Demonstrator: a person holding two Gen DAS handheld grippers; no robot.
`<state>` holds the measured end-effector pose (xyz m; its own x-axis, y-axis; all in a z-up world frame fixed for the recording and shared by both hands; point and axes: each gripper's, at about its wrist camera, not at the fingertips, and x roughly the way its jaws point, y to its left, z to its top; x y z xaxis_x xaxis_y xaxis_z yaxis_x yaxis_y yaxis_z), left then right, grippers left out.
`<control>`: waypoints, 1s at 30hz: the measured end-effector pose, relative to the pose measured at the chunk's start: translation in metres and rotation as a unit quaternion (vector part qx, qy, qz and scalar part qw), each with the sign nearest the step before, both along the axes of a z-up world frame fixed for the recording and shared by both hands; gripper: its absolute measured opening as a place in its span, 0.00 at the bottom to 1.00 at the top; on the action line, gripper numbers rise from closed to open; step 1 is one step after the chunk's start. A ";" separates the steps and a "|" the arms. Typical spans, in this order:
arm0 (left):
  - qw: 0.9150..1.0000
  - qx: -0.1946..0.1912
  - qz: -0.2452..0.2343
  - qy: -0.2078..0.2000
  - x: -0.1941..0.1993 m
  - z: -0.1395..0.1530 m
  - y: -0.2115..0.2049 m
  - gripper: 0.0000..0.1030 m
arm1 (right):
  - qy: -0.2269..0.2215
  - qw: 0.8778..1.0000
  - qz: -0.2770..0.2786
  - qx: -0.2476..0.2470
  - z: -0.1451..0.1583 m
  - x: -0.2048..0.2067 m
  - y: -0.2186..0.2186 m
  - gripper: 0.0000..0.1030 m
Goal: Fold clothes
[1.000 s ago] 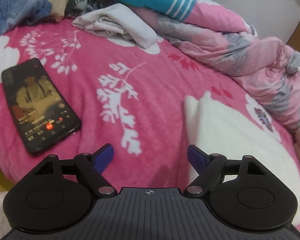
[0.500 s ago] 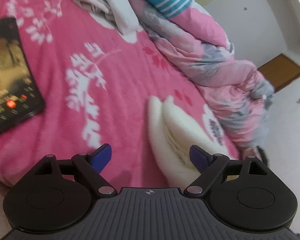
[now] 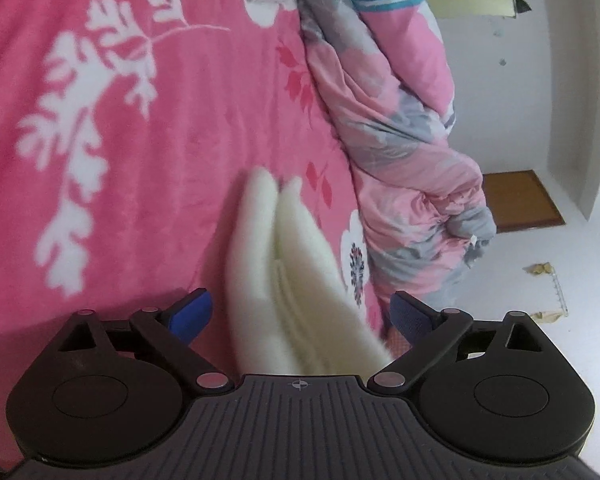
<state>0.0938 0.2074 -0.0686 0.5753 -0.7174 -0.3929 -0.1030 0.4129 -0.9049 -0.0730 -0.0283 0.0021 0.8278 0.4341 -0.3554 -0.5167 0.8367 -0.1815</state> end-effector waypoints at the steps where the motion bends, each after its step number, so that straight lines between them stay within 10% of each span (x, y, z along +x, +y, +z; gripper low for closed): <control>1: 1.000 -0.008 -0.002 0.005 0.004 -0.002 -0.001 0.95 | -0.002 1.000 0.001 -0.003 -0.001 0.000 0.001 0.17; 7: 0.999 0.009 -0.034 0.018 0.024 -0.005 -0.014 0.91 | -0.027 0.999 0.020 -0.042 -0.008 -0.007 0.011 0.17; 17: 0.993 0.103 -0.056 0.020 0.031 -0.002 -0.025 0.34 | -0.041 0.997 0.032 -0.058 -0.013 -0.012 0.016 0.17; 30: 0.979 0.176 -0.037 -0.092 0.000 0.082 -0.072 0.27 | -0.076 0.997 -0.003 -0.005 0.007 -0.031 -0.013 0.16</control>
